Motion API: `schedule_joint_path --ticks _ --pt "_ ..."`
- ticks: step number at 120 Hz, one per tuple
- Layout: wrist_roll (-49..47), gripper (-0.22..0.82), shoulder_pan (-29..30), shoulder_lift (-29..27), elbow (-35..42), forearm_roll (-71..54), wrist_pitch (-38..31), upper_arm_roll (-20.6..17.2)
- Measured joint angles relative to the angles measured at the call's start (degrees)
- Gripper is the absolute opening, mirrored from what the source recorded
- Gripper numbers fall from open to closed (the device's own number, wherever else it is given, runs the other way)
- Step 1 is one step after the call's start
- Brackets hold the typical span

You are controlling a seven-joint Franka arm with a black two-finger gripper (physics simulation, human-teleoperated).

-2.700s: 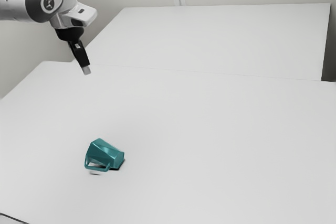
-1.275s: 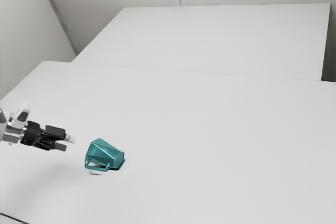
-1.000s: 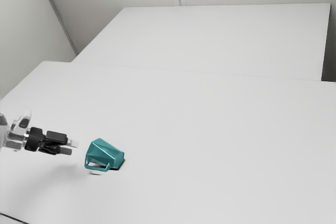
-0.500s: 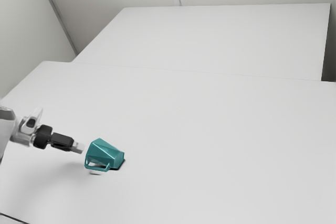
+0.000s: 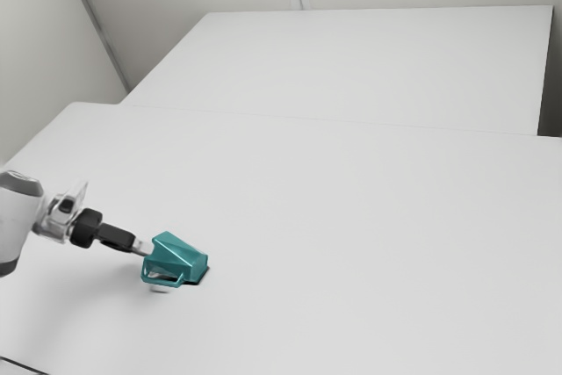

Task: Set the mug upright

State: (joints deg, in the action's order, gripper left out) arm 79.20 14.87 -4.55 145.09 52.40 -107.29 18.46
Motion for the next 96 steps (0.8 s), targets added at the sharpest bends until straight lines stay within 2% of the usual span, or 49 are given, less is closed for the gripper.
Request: schedule_joint_path --ticks 18,30,96 --pt "0.7 0.41 -0.1 1.0 0.1 0.8 0.2 0.0" --pt "1.1 0.33 0.1 1.6 0.3 1.1 0.3 0.0" --pt "2.4 0.02 1.0 3.4 0.6 1.8 0.3 0.1"
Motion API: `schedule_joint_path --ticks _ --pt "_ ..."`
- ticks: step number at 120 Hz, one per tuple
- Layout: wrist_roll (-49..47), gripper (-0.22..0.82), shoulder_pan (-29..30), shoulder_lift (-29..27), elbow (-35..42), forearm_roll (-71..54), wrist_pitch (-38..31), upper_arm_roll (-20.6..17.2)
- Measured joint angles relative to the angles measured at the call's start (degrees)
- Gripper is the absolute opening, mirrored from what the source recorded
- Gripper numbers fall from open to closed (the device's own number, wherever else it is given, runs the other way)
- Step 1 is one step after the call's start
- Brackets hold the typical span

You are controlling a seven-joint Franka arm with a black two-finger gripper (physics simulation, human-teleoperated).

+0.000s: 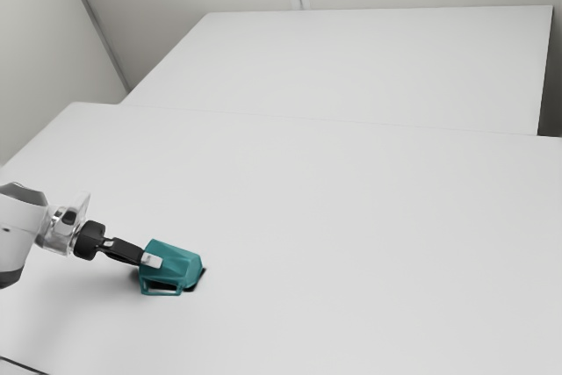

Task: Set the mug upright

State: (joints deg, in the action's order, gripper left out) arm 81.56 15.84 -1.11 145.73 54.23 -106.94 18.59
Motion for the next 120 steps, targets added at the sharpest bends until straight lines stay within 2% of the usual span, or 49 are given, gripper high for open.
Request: schedule_joint_path --ticks 22,43,57,99,120 --pt "0.3 -0.09 -0.4 -0.1 -0.1 0.3 -0.2 0.1" --pt "0.4 -0.14 -1.3 -0.3 -0.2 0.5 -0.3 0.2" --pt "0.5 -0.16 -1.9 -0.9 -0.3 0.6 -0.5 0.1" --pt "1.4 -0.18 -1.8 -7.7 -0.6 0.4 -0.6 -0.1" --pt "0.4 -0.18 -4.5 -8.7 -6.4 -7.5 -1.7 -0.3"
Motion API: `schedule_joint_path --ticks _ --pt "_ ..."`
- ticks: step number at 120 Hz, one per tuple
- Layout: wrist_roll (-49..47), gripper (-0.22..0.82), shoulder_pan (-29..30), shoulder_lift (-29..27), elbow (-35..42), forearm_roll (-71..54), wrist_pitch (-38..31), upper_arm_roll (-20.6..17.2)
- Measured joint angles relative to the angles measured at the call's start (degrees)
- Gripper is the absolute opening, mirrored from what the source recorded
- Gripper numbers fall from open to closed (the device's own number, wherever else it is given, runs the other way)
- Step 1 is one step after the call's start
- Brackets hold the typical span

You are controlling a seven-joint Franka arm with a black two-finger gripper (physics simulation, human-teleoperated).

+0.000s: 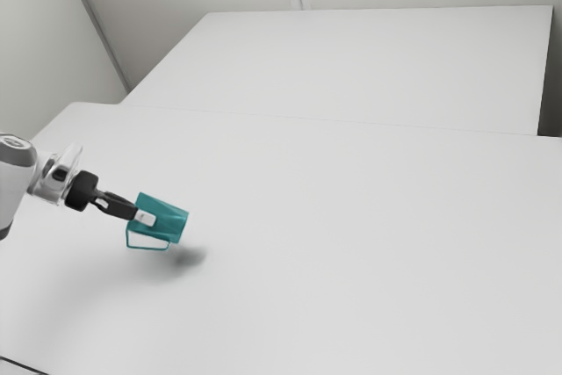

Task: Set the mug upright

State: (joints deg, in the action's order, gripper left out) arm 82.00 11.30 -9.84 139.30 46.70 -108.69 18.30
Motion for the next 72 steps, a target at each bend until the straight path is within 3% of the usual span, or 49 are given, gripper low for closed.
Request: schedule_joint_path --ticks 32,72 --pt "-5.8 -0.18 -1.9 -0.2 -5.4 -17.6 -0.7 -3.8" --pt "-16.5 -0.18 -7.0 1.8 -8.6 -38.5 -1.6 -4.9"
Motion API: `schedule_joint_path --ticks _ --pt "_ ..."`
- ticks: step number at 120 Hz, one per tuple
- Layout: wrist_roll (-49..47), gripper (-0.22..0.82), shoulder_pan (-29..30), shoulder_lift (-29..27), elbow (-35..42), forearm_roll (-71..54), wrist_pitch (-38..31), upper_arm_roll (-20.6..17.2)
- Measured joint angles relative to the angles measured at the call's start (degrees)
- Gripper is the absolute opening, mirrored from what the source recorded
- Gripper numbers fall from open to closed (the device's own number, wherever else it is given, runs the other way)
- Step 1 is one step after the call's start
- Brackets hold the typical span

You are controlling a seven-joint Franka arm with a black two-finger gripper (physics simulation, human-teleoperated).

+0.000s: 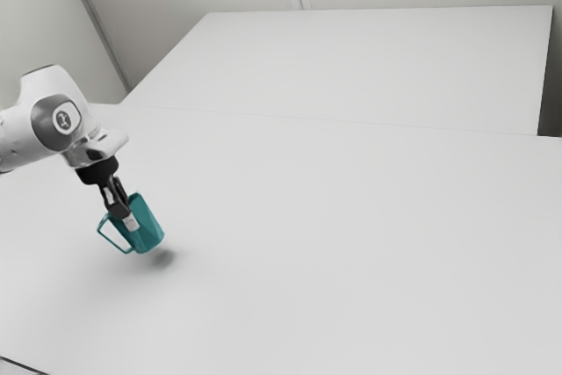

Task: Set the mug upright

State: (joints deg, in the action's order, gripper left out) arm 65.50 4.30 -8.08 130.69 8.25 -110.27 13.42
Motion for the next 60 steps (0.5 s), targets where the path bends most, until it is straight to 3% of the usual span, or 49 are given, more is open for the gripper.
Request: schedule_joint_path --ticks 60 --pt "-12.8 -0.18 -8.2 2.3 -0.3 -23.8 -9.2 -0.8"
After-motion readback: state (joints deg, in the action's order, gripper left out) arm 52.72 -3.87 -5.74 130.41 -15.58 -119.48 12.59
